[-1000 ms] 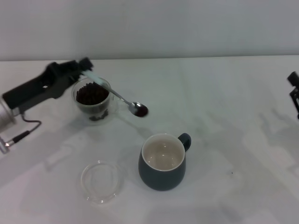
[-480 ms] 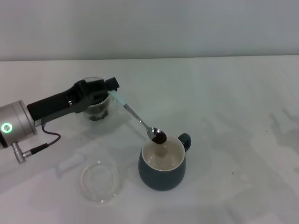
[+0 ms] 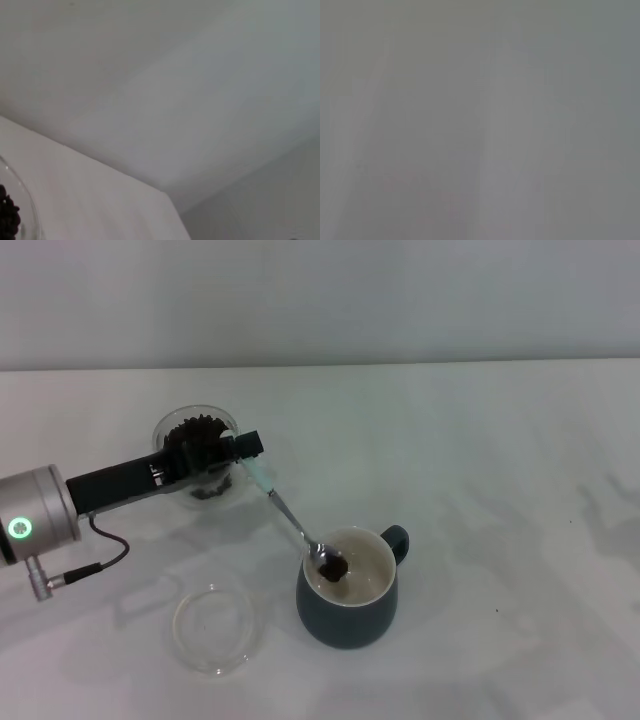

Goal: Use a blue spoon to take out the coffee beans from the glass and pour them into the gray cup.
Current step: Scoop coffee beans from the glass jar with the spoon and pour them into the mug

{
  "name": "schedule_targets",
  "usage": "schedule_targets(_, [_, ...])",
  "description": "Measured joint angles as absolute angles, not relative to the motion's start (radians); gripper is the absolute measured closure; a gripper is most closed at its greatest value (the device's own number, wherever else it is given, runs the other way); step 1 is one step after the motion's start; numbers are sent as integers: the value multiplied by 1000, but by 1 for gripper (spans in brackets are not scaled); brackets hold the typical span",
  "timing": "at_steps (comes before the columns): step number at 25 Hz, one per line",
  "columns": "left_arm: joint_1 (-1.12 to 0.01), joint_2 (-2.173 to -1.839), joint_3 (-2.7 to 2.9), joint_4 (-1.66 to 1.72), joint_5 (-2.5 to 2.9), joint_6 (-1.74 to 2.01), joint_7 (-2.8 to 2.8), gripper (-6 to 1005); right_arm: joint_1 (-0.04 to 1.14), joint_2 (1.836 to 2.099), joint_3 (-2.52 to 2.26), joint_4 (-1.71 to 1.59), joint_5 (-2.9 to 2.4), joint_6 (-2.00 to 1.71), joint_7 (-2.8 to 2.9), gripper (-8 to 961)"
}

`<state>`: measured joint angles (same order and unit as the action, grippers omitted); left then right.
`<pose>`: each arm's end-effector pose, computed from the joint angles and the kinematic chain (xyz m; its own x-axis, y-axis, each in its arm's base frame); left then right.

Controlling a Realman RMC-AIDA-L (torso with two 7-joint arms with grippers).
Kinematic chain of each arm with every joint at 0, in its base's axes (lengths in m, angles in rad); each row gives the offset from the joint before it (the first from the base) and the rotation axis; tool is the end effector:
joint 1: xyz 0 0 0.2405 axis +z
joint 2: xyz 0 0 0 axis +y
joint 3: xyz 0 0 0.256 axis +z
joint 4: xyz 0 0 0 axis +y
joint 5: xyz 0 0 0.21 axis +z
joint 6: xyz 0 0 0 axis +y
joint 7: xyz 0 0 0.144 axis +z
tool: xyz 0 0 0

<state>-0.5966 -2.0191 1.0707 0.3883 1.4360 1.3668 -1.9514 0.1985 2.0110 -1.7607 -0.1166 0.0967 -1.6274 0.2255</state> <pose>-0.2342 0.3547 -0.0271 0.2040 0.7853 0.5845 0.8245 -0.4598 0.3300 0.3501 0.2390 0.0371 0.7167 0.2918 -0.6333 -0.5824 -0.2491 -0.7738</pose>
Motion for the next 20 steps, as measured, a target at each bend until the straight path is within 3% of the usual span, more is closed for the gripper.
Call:
schedule_targets(11, [-619, -2023, 1070, 459, 1492, 1353, -1784, 867, 197, 2011, -1769, -115, 90, -1629, 227, 560])
schedule_targets(20, [-736, -2057, 1074, 488, 1561, 1342, -1677, 868, 204, 2011, -1770, -115, 89, -1624, 229, 560])
